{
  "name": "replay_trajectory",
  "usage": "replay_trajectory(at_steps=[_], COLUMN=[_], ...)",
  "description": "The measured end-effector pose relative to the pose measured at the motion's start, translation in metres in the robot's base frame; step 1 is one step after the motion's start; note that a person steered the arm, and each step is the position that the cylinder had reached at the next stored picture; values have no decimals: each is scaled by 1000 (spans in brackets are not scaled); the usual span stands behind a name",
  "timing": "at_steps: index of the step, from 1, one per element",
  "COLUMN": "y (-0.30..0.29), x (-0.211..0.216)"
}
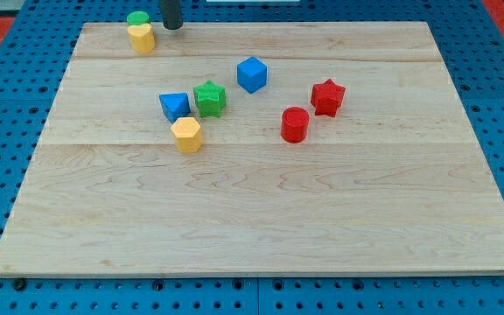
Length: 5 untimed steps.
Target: Move your arm towards the top center
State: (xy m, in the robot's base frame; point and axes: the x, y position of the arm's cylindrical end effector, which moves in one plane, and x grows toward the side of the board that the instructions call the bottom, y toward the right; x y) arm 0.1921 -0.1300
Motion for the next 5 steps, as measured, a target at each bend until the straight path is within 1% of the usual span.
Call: replay_trajectory(at_steps=[3,4,5], y=[0,0,1], x=[3,22,32])
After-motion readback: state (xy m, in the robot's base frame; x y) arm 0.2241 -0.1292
